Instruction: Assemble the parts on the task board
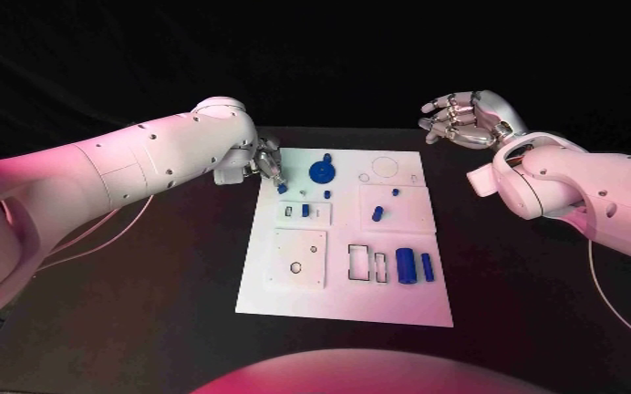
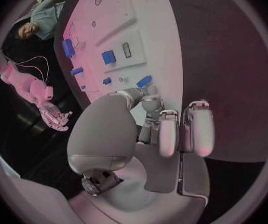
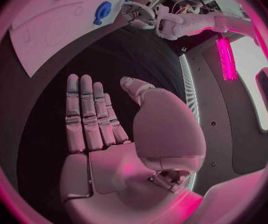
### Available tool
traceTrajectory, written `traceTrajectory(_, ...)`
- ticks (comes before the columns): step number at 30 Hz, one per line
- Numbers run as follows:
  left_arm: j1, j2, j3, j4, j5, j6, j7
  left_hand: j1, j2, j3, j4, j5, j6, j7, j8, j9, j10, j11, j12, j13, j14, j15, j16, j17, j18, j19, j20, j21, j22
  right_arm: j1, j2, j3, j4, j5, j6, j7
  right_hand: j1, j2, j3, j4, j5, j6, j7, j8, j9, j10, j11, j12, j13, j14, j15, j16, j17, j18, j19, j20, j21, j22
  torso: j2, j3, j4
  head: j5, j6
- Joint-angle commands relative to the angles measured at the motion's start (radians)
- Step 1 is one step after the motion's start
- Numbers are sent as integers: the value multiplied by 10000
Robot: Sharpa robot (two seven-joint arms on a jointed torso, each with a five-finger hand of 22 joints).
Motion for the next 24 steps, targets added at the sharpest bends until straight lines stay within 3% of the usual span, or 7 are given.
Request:
traceTrajectory(1,-4,-36,0,41,228,-464,220,-76,-47,632,-495,60,-11,34,70,25,49,23,34,8,1023,97,38,2523,-46,54,39,39,472,-12,7,3,-3,9,47,147,-11,64,-49,13,42,-16,312,53,-16,-34,-7,59,-18,32,38,-48,-5,117,62,8,-47,-17,0,-3,-7,-4,29)
traceTrajectory(9,-2,-179,1,114,-56,-1232,416,-1044,-176,438,144,-4,-181,50,-46,-3,-88,59,-125,-227,1002,134,-1,2455,-25,-2,70,-21,388,-24,-5,3,-38,13,50,143,-13,64,-51,14,42,-15,312,54,-17,-35,-7,60,-20,33,38,-50,-5,117,63,8,-48,-20,3,6,-1,-13,88)
traceTrajectory(14,11,-318,35,223,-339,-1643,660,-2042,-699,-580,1023,-45,-106,122,-259,-176,-325,129,-327,-489,974,187,-52,2370,1,-63,94,-98,282,-58,-1,2,-71,14,58,137,-13,64,-51,14,42,-15,312,54,-17,-35,-7,60,-20,33,38,-50,-5,117,63,8,-48,-20,0,5,-8,-2,119)
traceTrajectory(20,89,-500,80,467,-833,-1497,1149,-2811,-1060,-1491,1237,-62,-197,220,-543,-358,-722,228,-768,-964,941,272,-111,2274,52,-194,150,-253,56,-101,0,2,-90,14,67,129,-15,63,-55,15,44,-17,313,55,-18,-37,-6,60,-23,32,39,-52,-5,117,64,9,-50,-24,-4,9,-7,30,145)
traceTrajectory(22,126,-567,89,646,-1123,-1147,1342,-2917,-1069,-1975,1229,-321,-224,240,-653,-430,-873,255,-921,-1133,916,299,-149,2213,84,-284,187,-356,-88,-112,0,2,-94,14,72,126,-15,63,-55,15,44,-17,313,55,-18,-37,-6,60,-23,32,39,-52,-5,117,64,9,-50,-24,-8,7,-13,18,151)
traceTrajectory(23,137,-586,91,719,-1288,-998,1413,-2843,-889,-2498,1175,-903,-238,255,-737,-491,-965,303,-993,-1217,895,300,-180,2164,101,-345,228,-425,-174,-116,0,2,-95,14,75,124,-15,63,-55,15,44,-17,313,55,-18,-37,-6,60,-23,32,39,-52,-5,117,64,9,-50,-24,-1,5,-19,21,156)
traceTrajectory(24,146,-600,93,788,-1478,-842,1482,-2657,-760,-3162,1238,-983,-236,276,-818,-558,-1054,315,-1060,-1317,873,354,-213,2112,132,-407,234,-503,-277,-119,0,2,-97,14,78,122,-15,63,-55,15,44,-17,313,55,-18,-37,-6,60,-23,32,39,-52,-5,117,64,9,-50,-24,0,2,-19,26,156)
